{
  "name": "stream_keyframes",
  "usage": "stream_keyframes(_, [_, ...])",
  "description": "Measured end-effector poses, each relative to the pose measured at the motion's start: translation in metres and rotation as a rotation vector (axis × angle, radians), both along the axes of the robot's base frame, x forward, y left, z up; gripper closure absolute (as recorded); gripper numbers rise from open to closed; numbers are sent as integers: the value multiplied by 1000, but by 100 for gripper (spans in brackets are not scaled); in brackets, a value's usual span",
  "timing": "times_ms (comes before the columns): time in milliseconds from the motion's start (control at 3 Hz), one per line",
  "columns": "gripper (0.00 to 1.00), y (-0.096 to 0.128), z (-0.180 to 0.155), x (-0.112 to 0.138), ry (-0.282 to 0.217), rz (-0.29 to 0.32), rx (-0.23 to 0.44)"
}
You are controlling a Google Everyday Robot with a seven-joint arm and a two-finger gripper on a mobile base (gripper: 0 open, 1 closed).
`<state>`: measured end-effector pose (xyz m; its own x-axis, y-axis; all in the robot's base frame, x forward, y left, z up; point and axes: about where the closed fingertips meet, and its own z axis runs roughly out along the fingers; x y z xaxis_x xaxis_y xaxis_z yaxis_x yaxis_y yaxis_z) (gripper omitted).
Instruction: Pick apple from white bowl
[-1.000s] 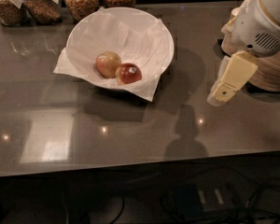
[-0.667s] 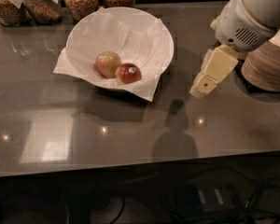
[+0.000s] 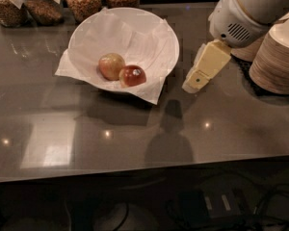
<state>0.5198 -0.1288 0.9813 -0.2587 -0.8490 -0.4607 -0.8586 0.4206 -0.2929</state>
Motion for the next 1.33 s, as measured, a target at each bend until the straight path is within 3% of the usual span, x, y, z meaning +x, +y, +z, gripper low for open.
stream_keyframes(1333, [0,99,-4,31,-36,-81,181])
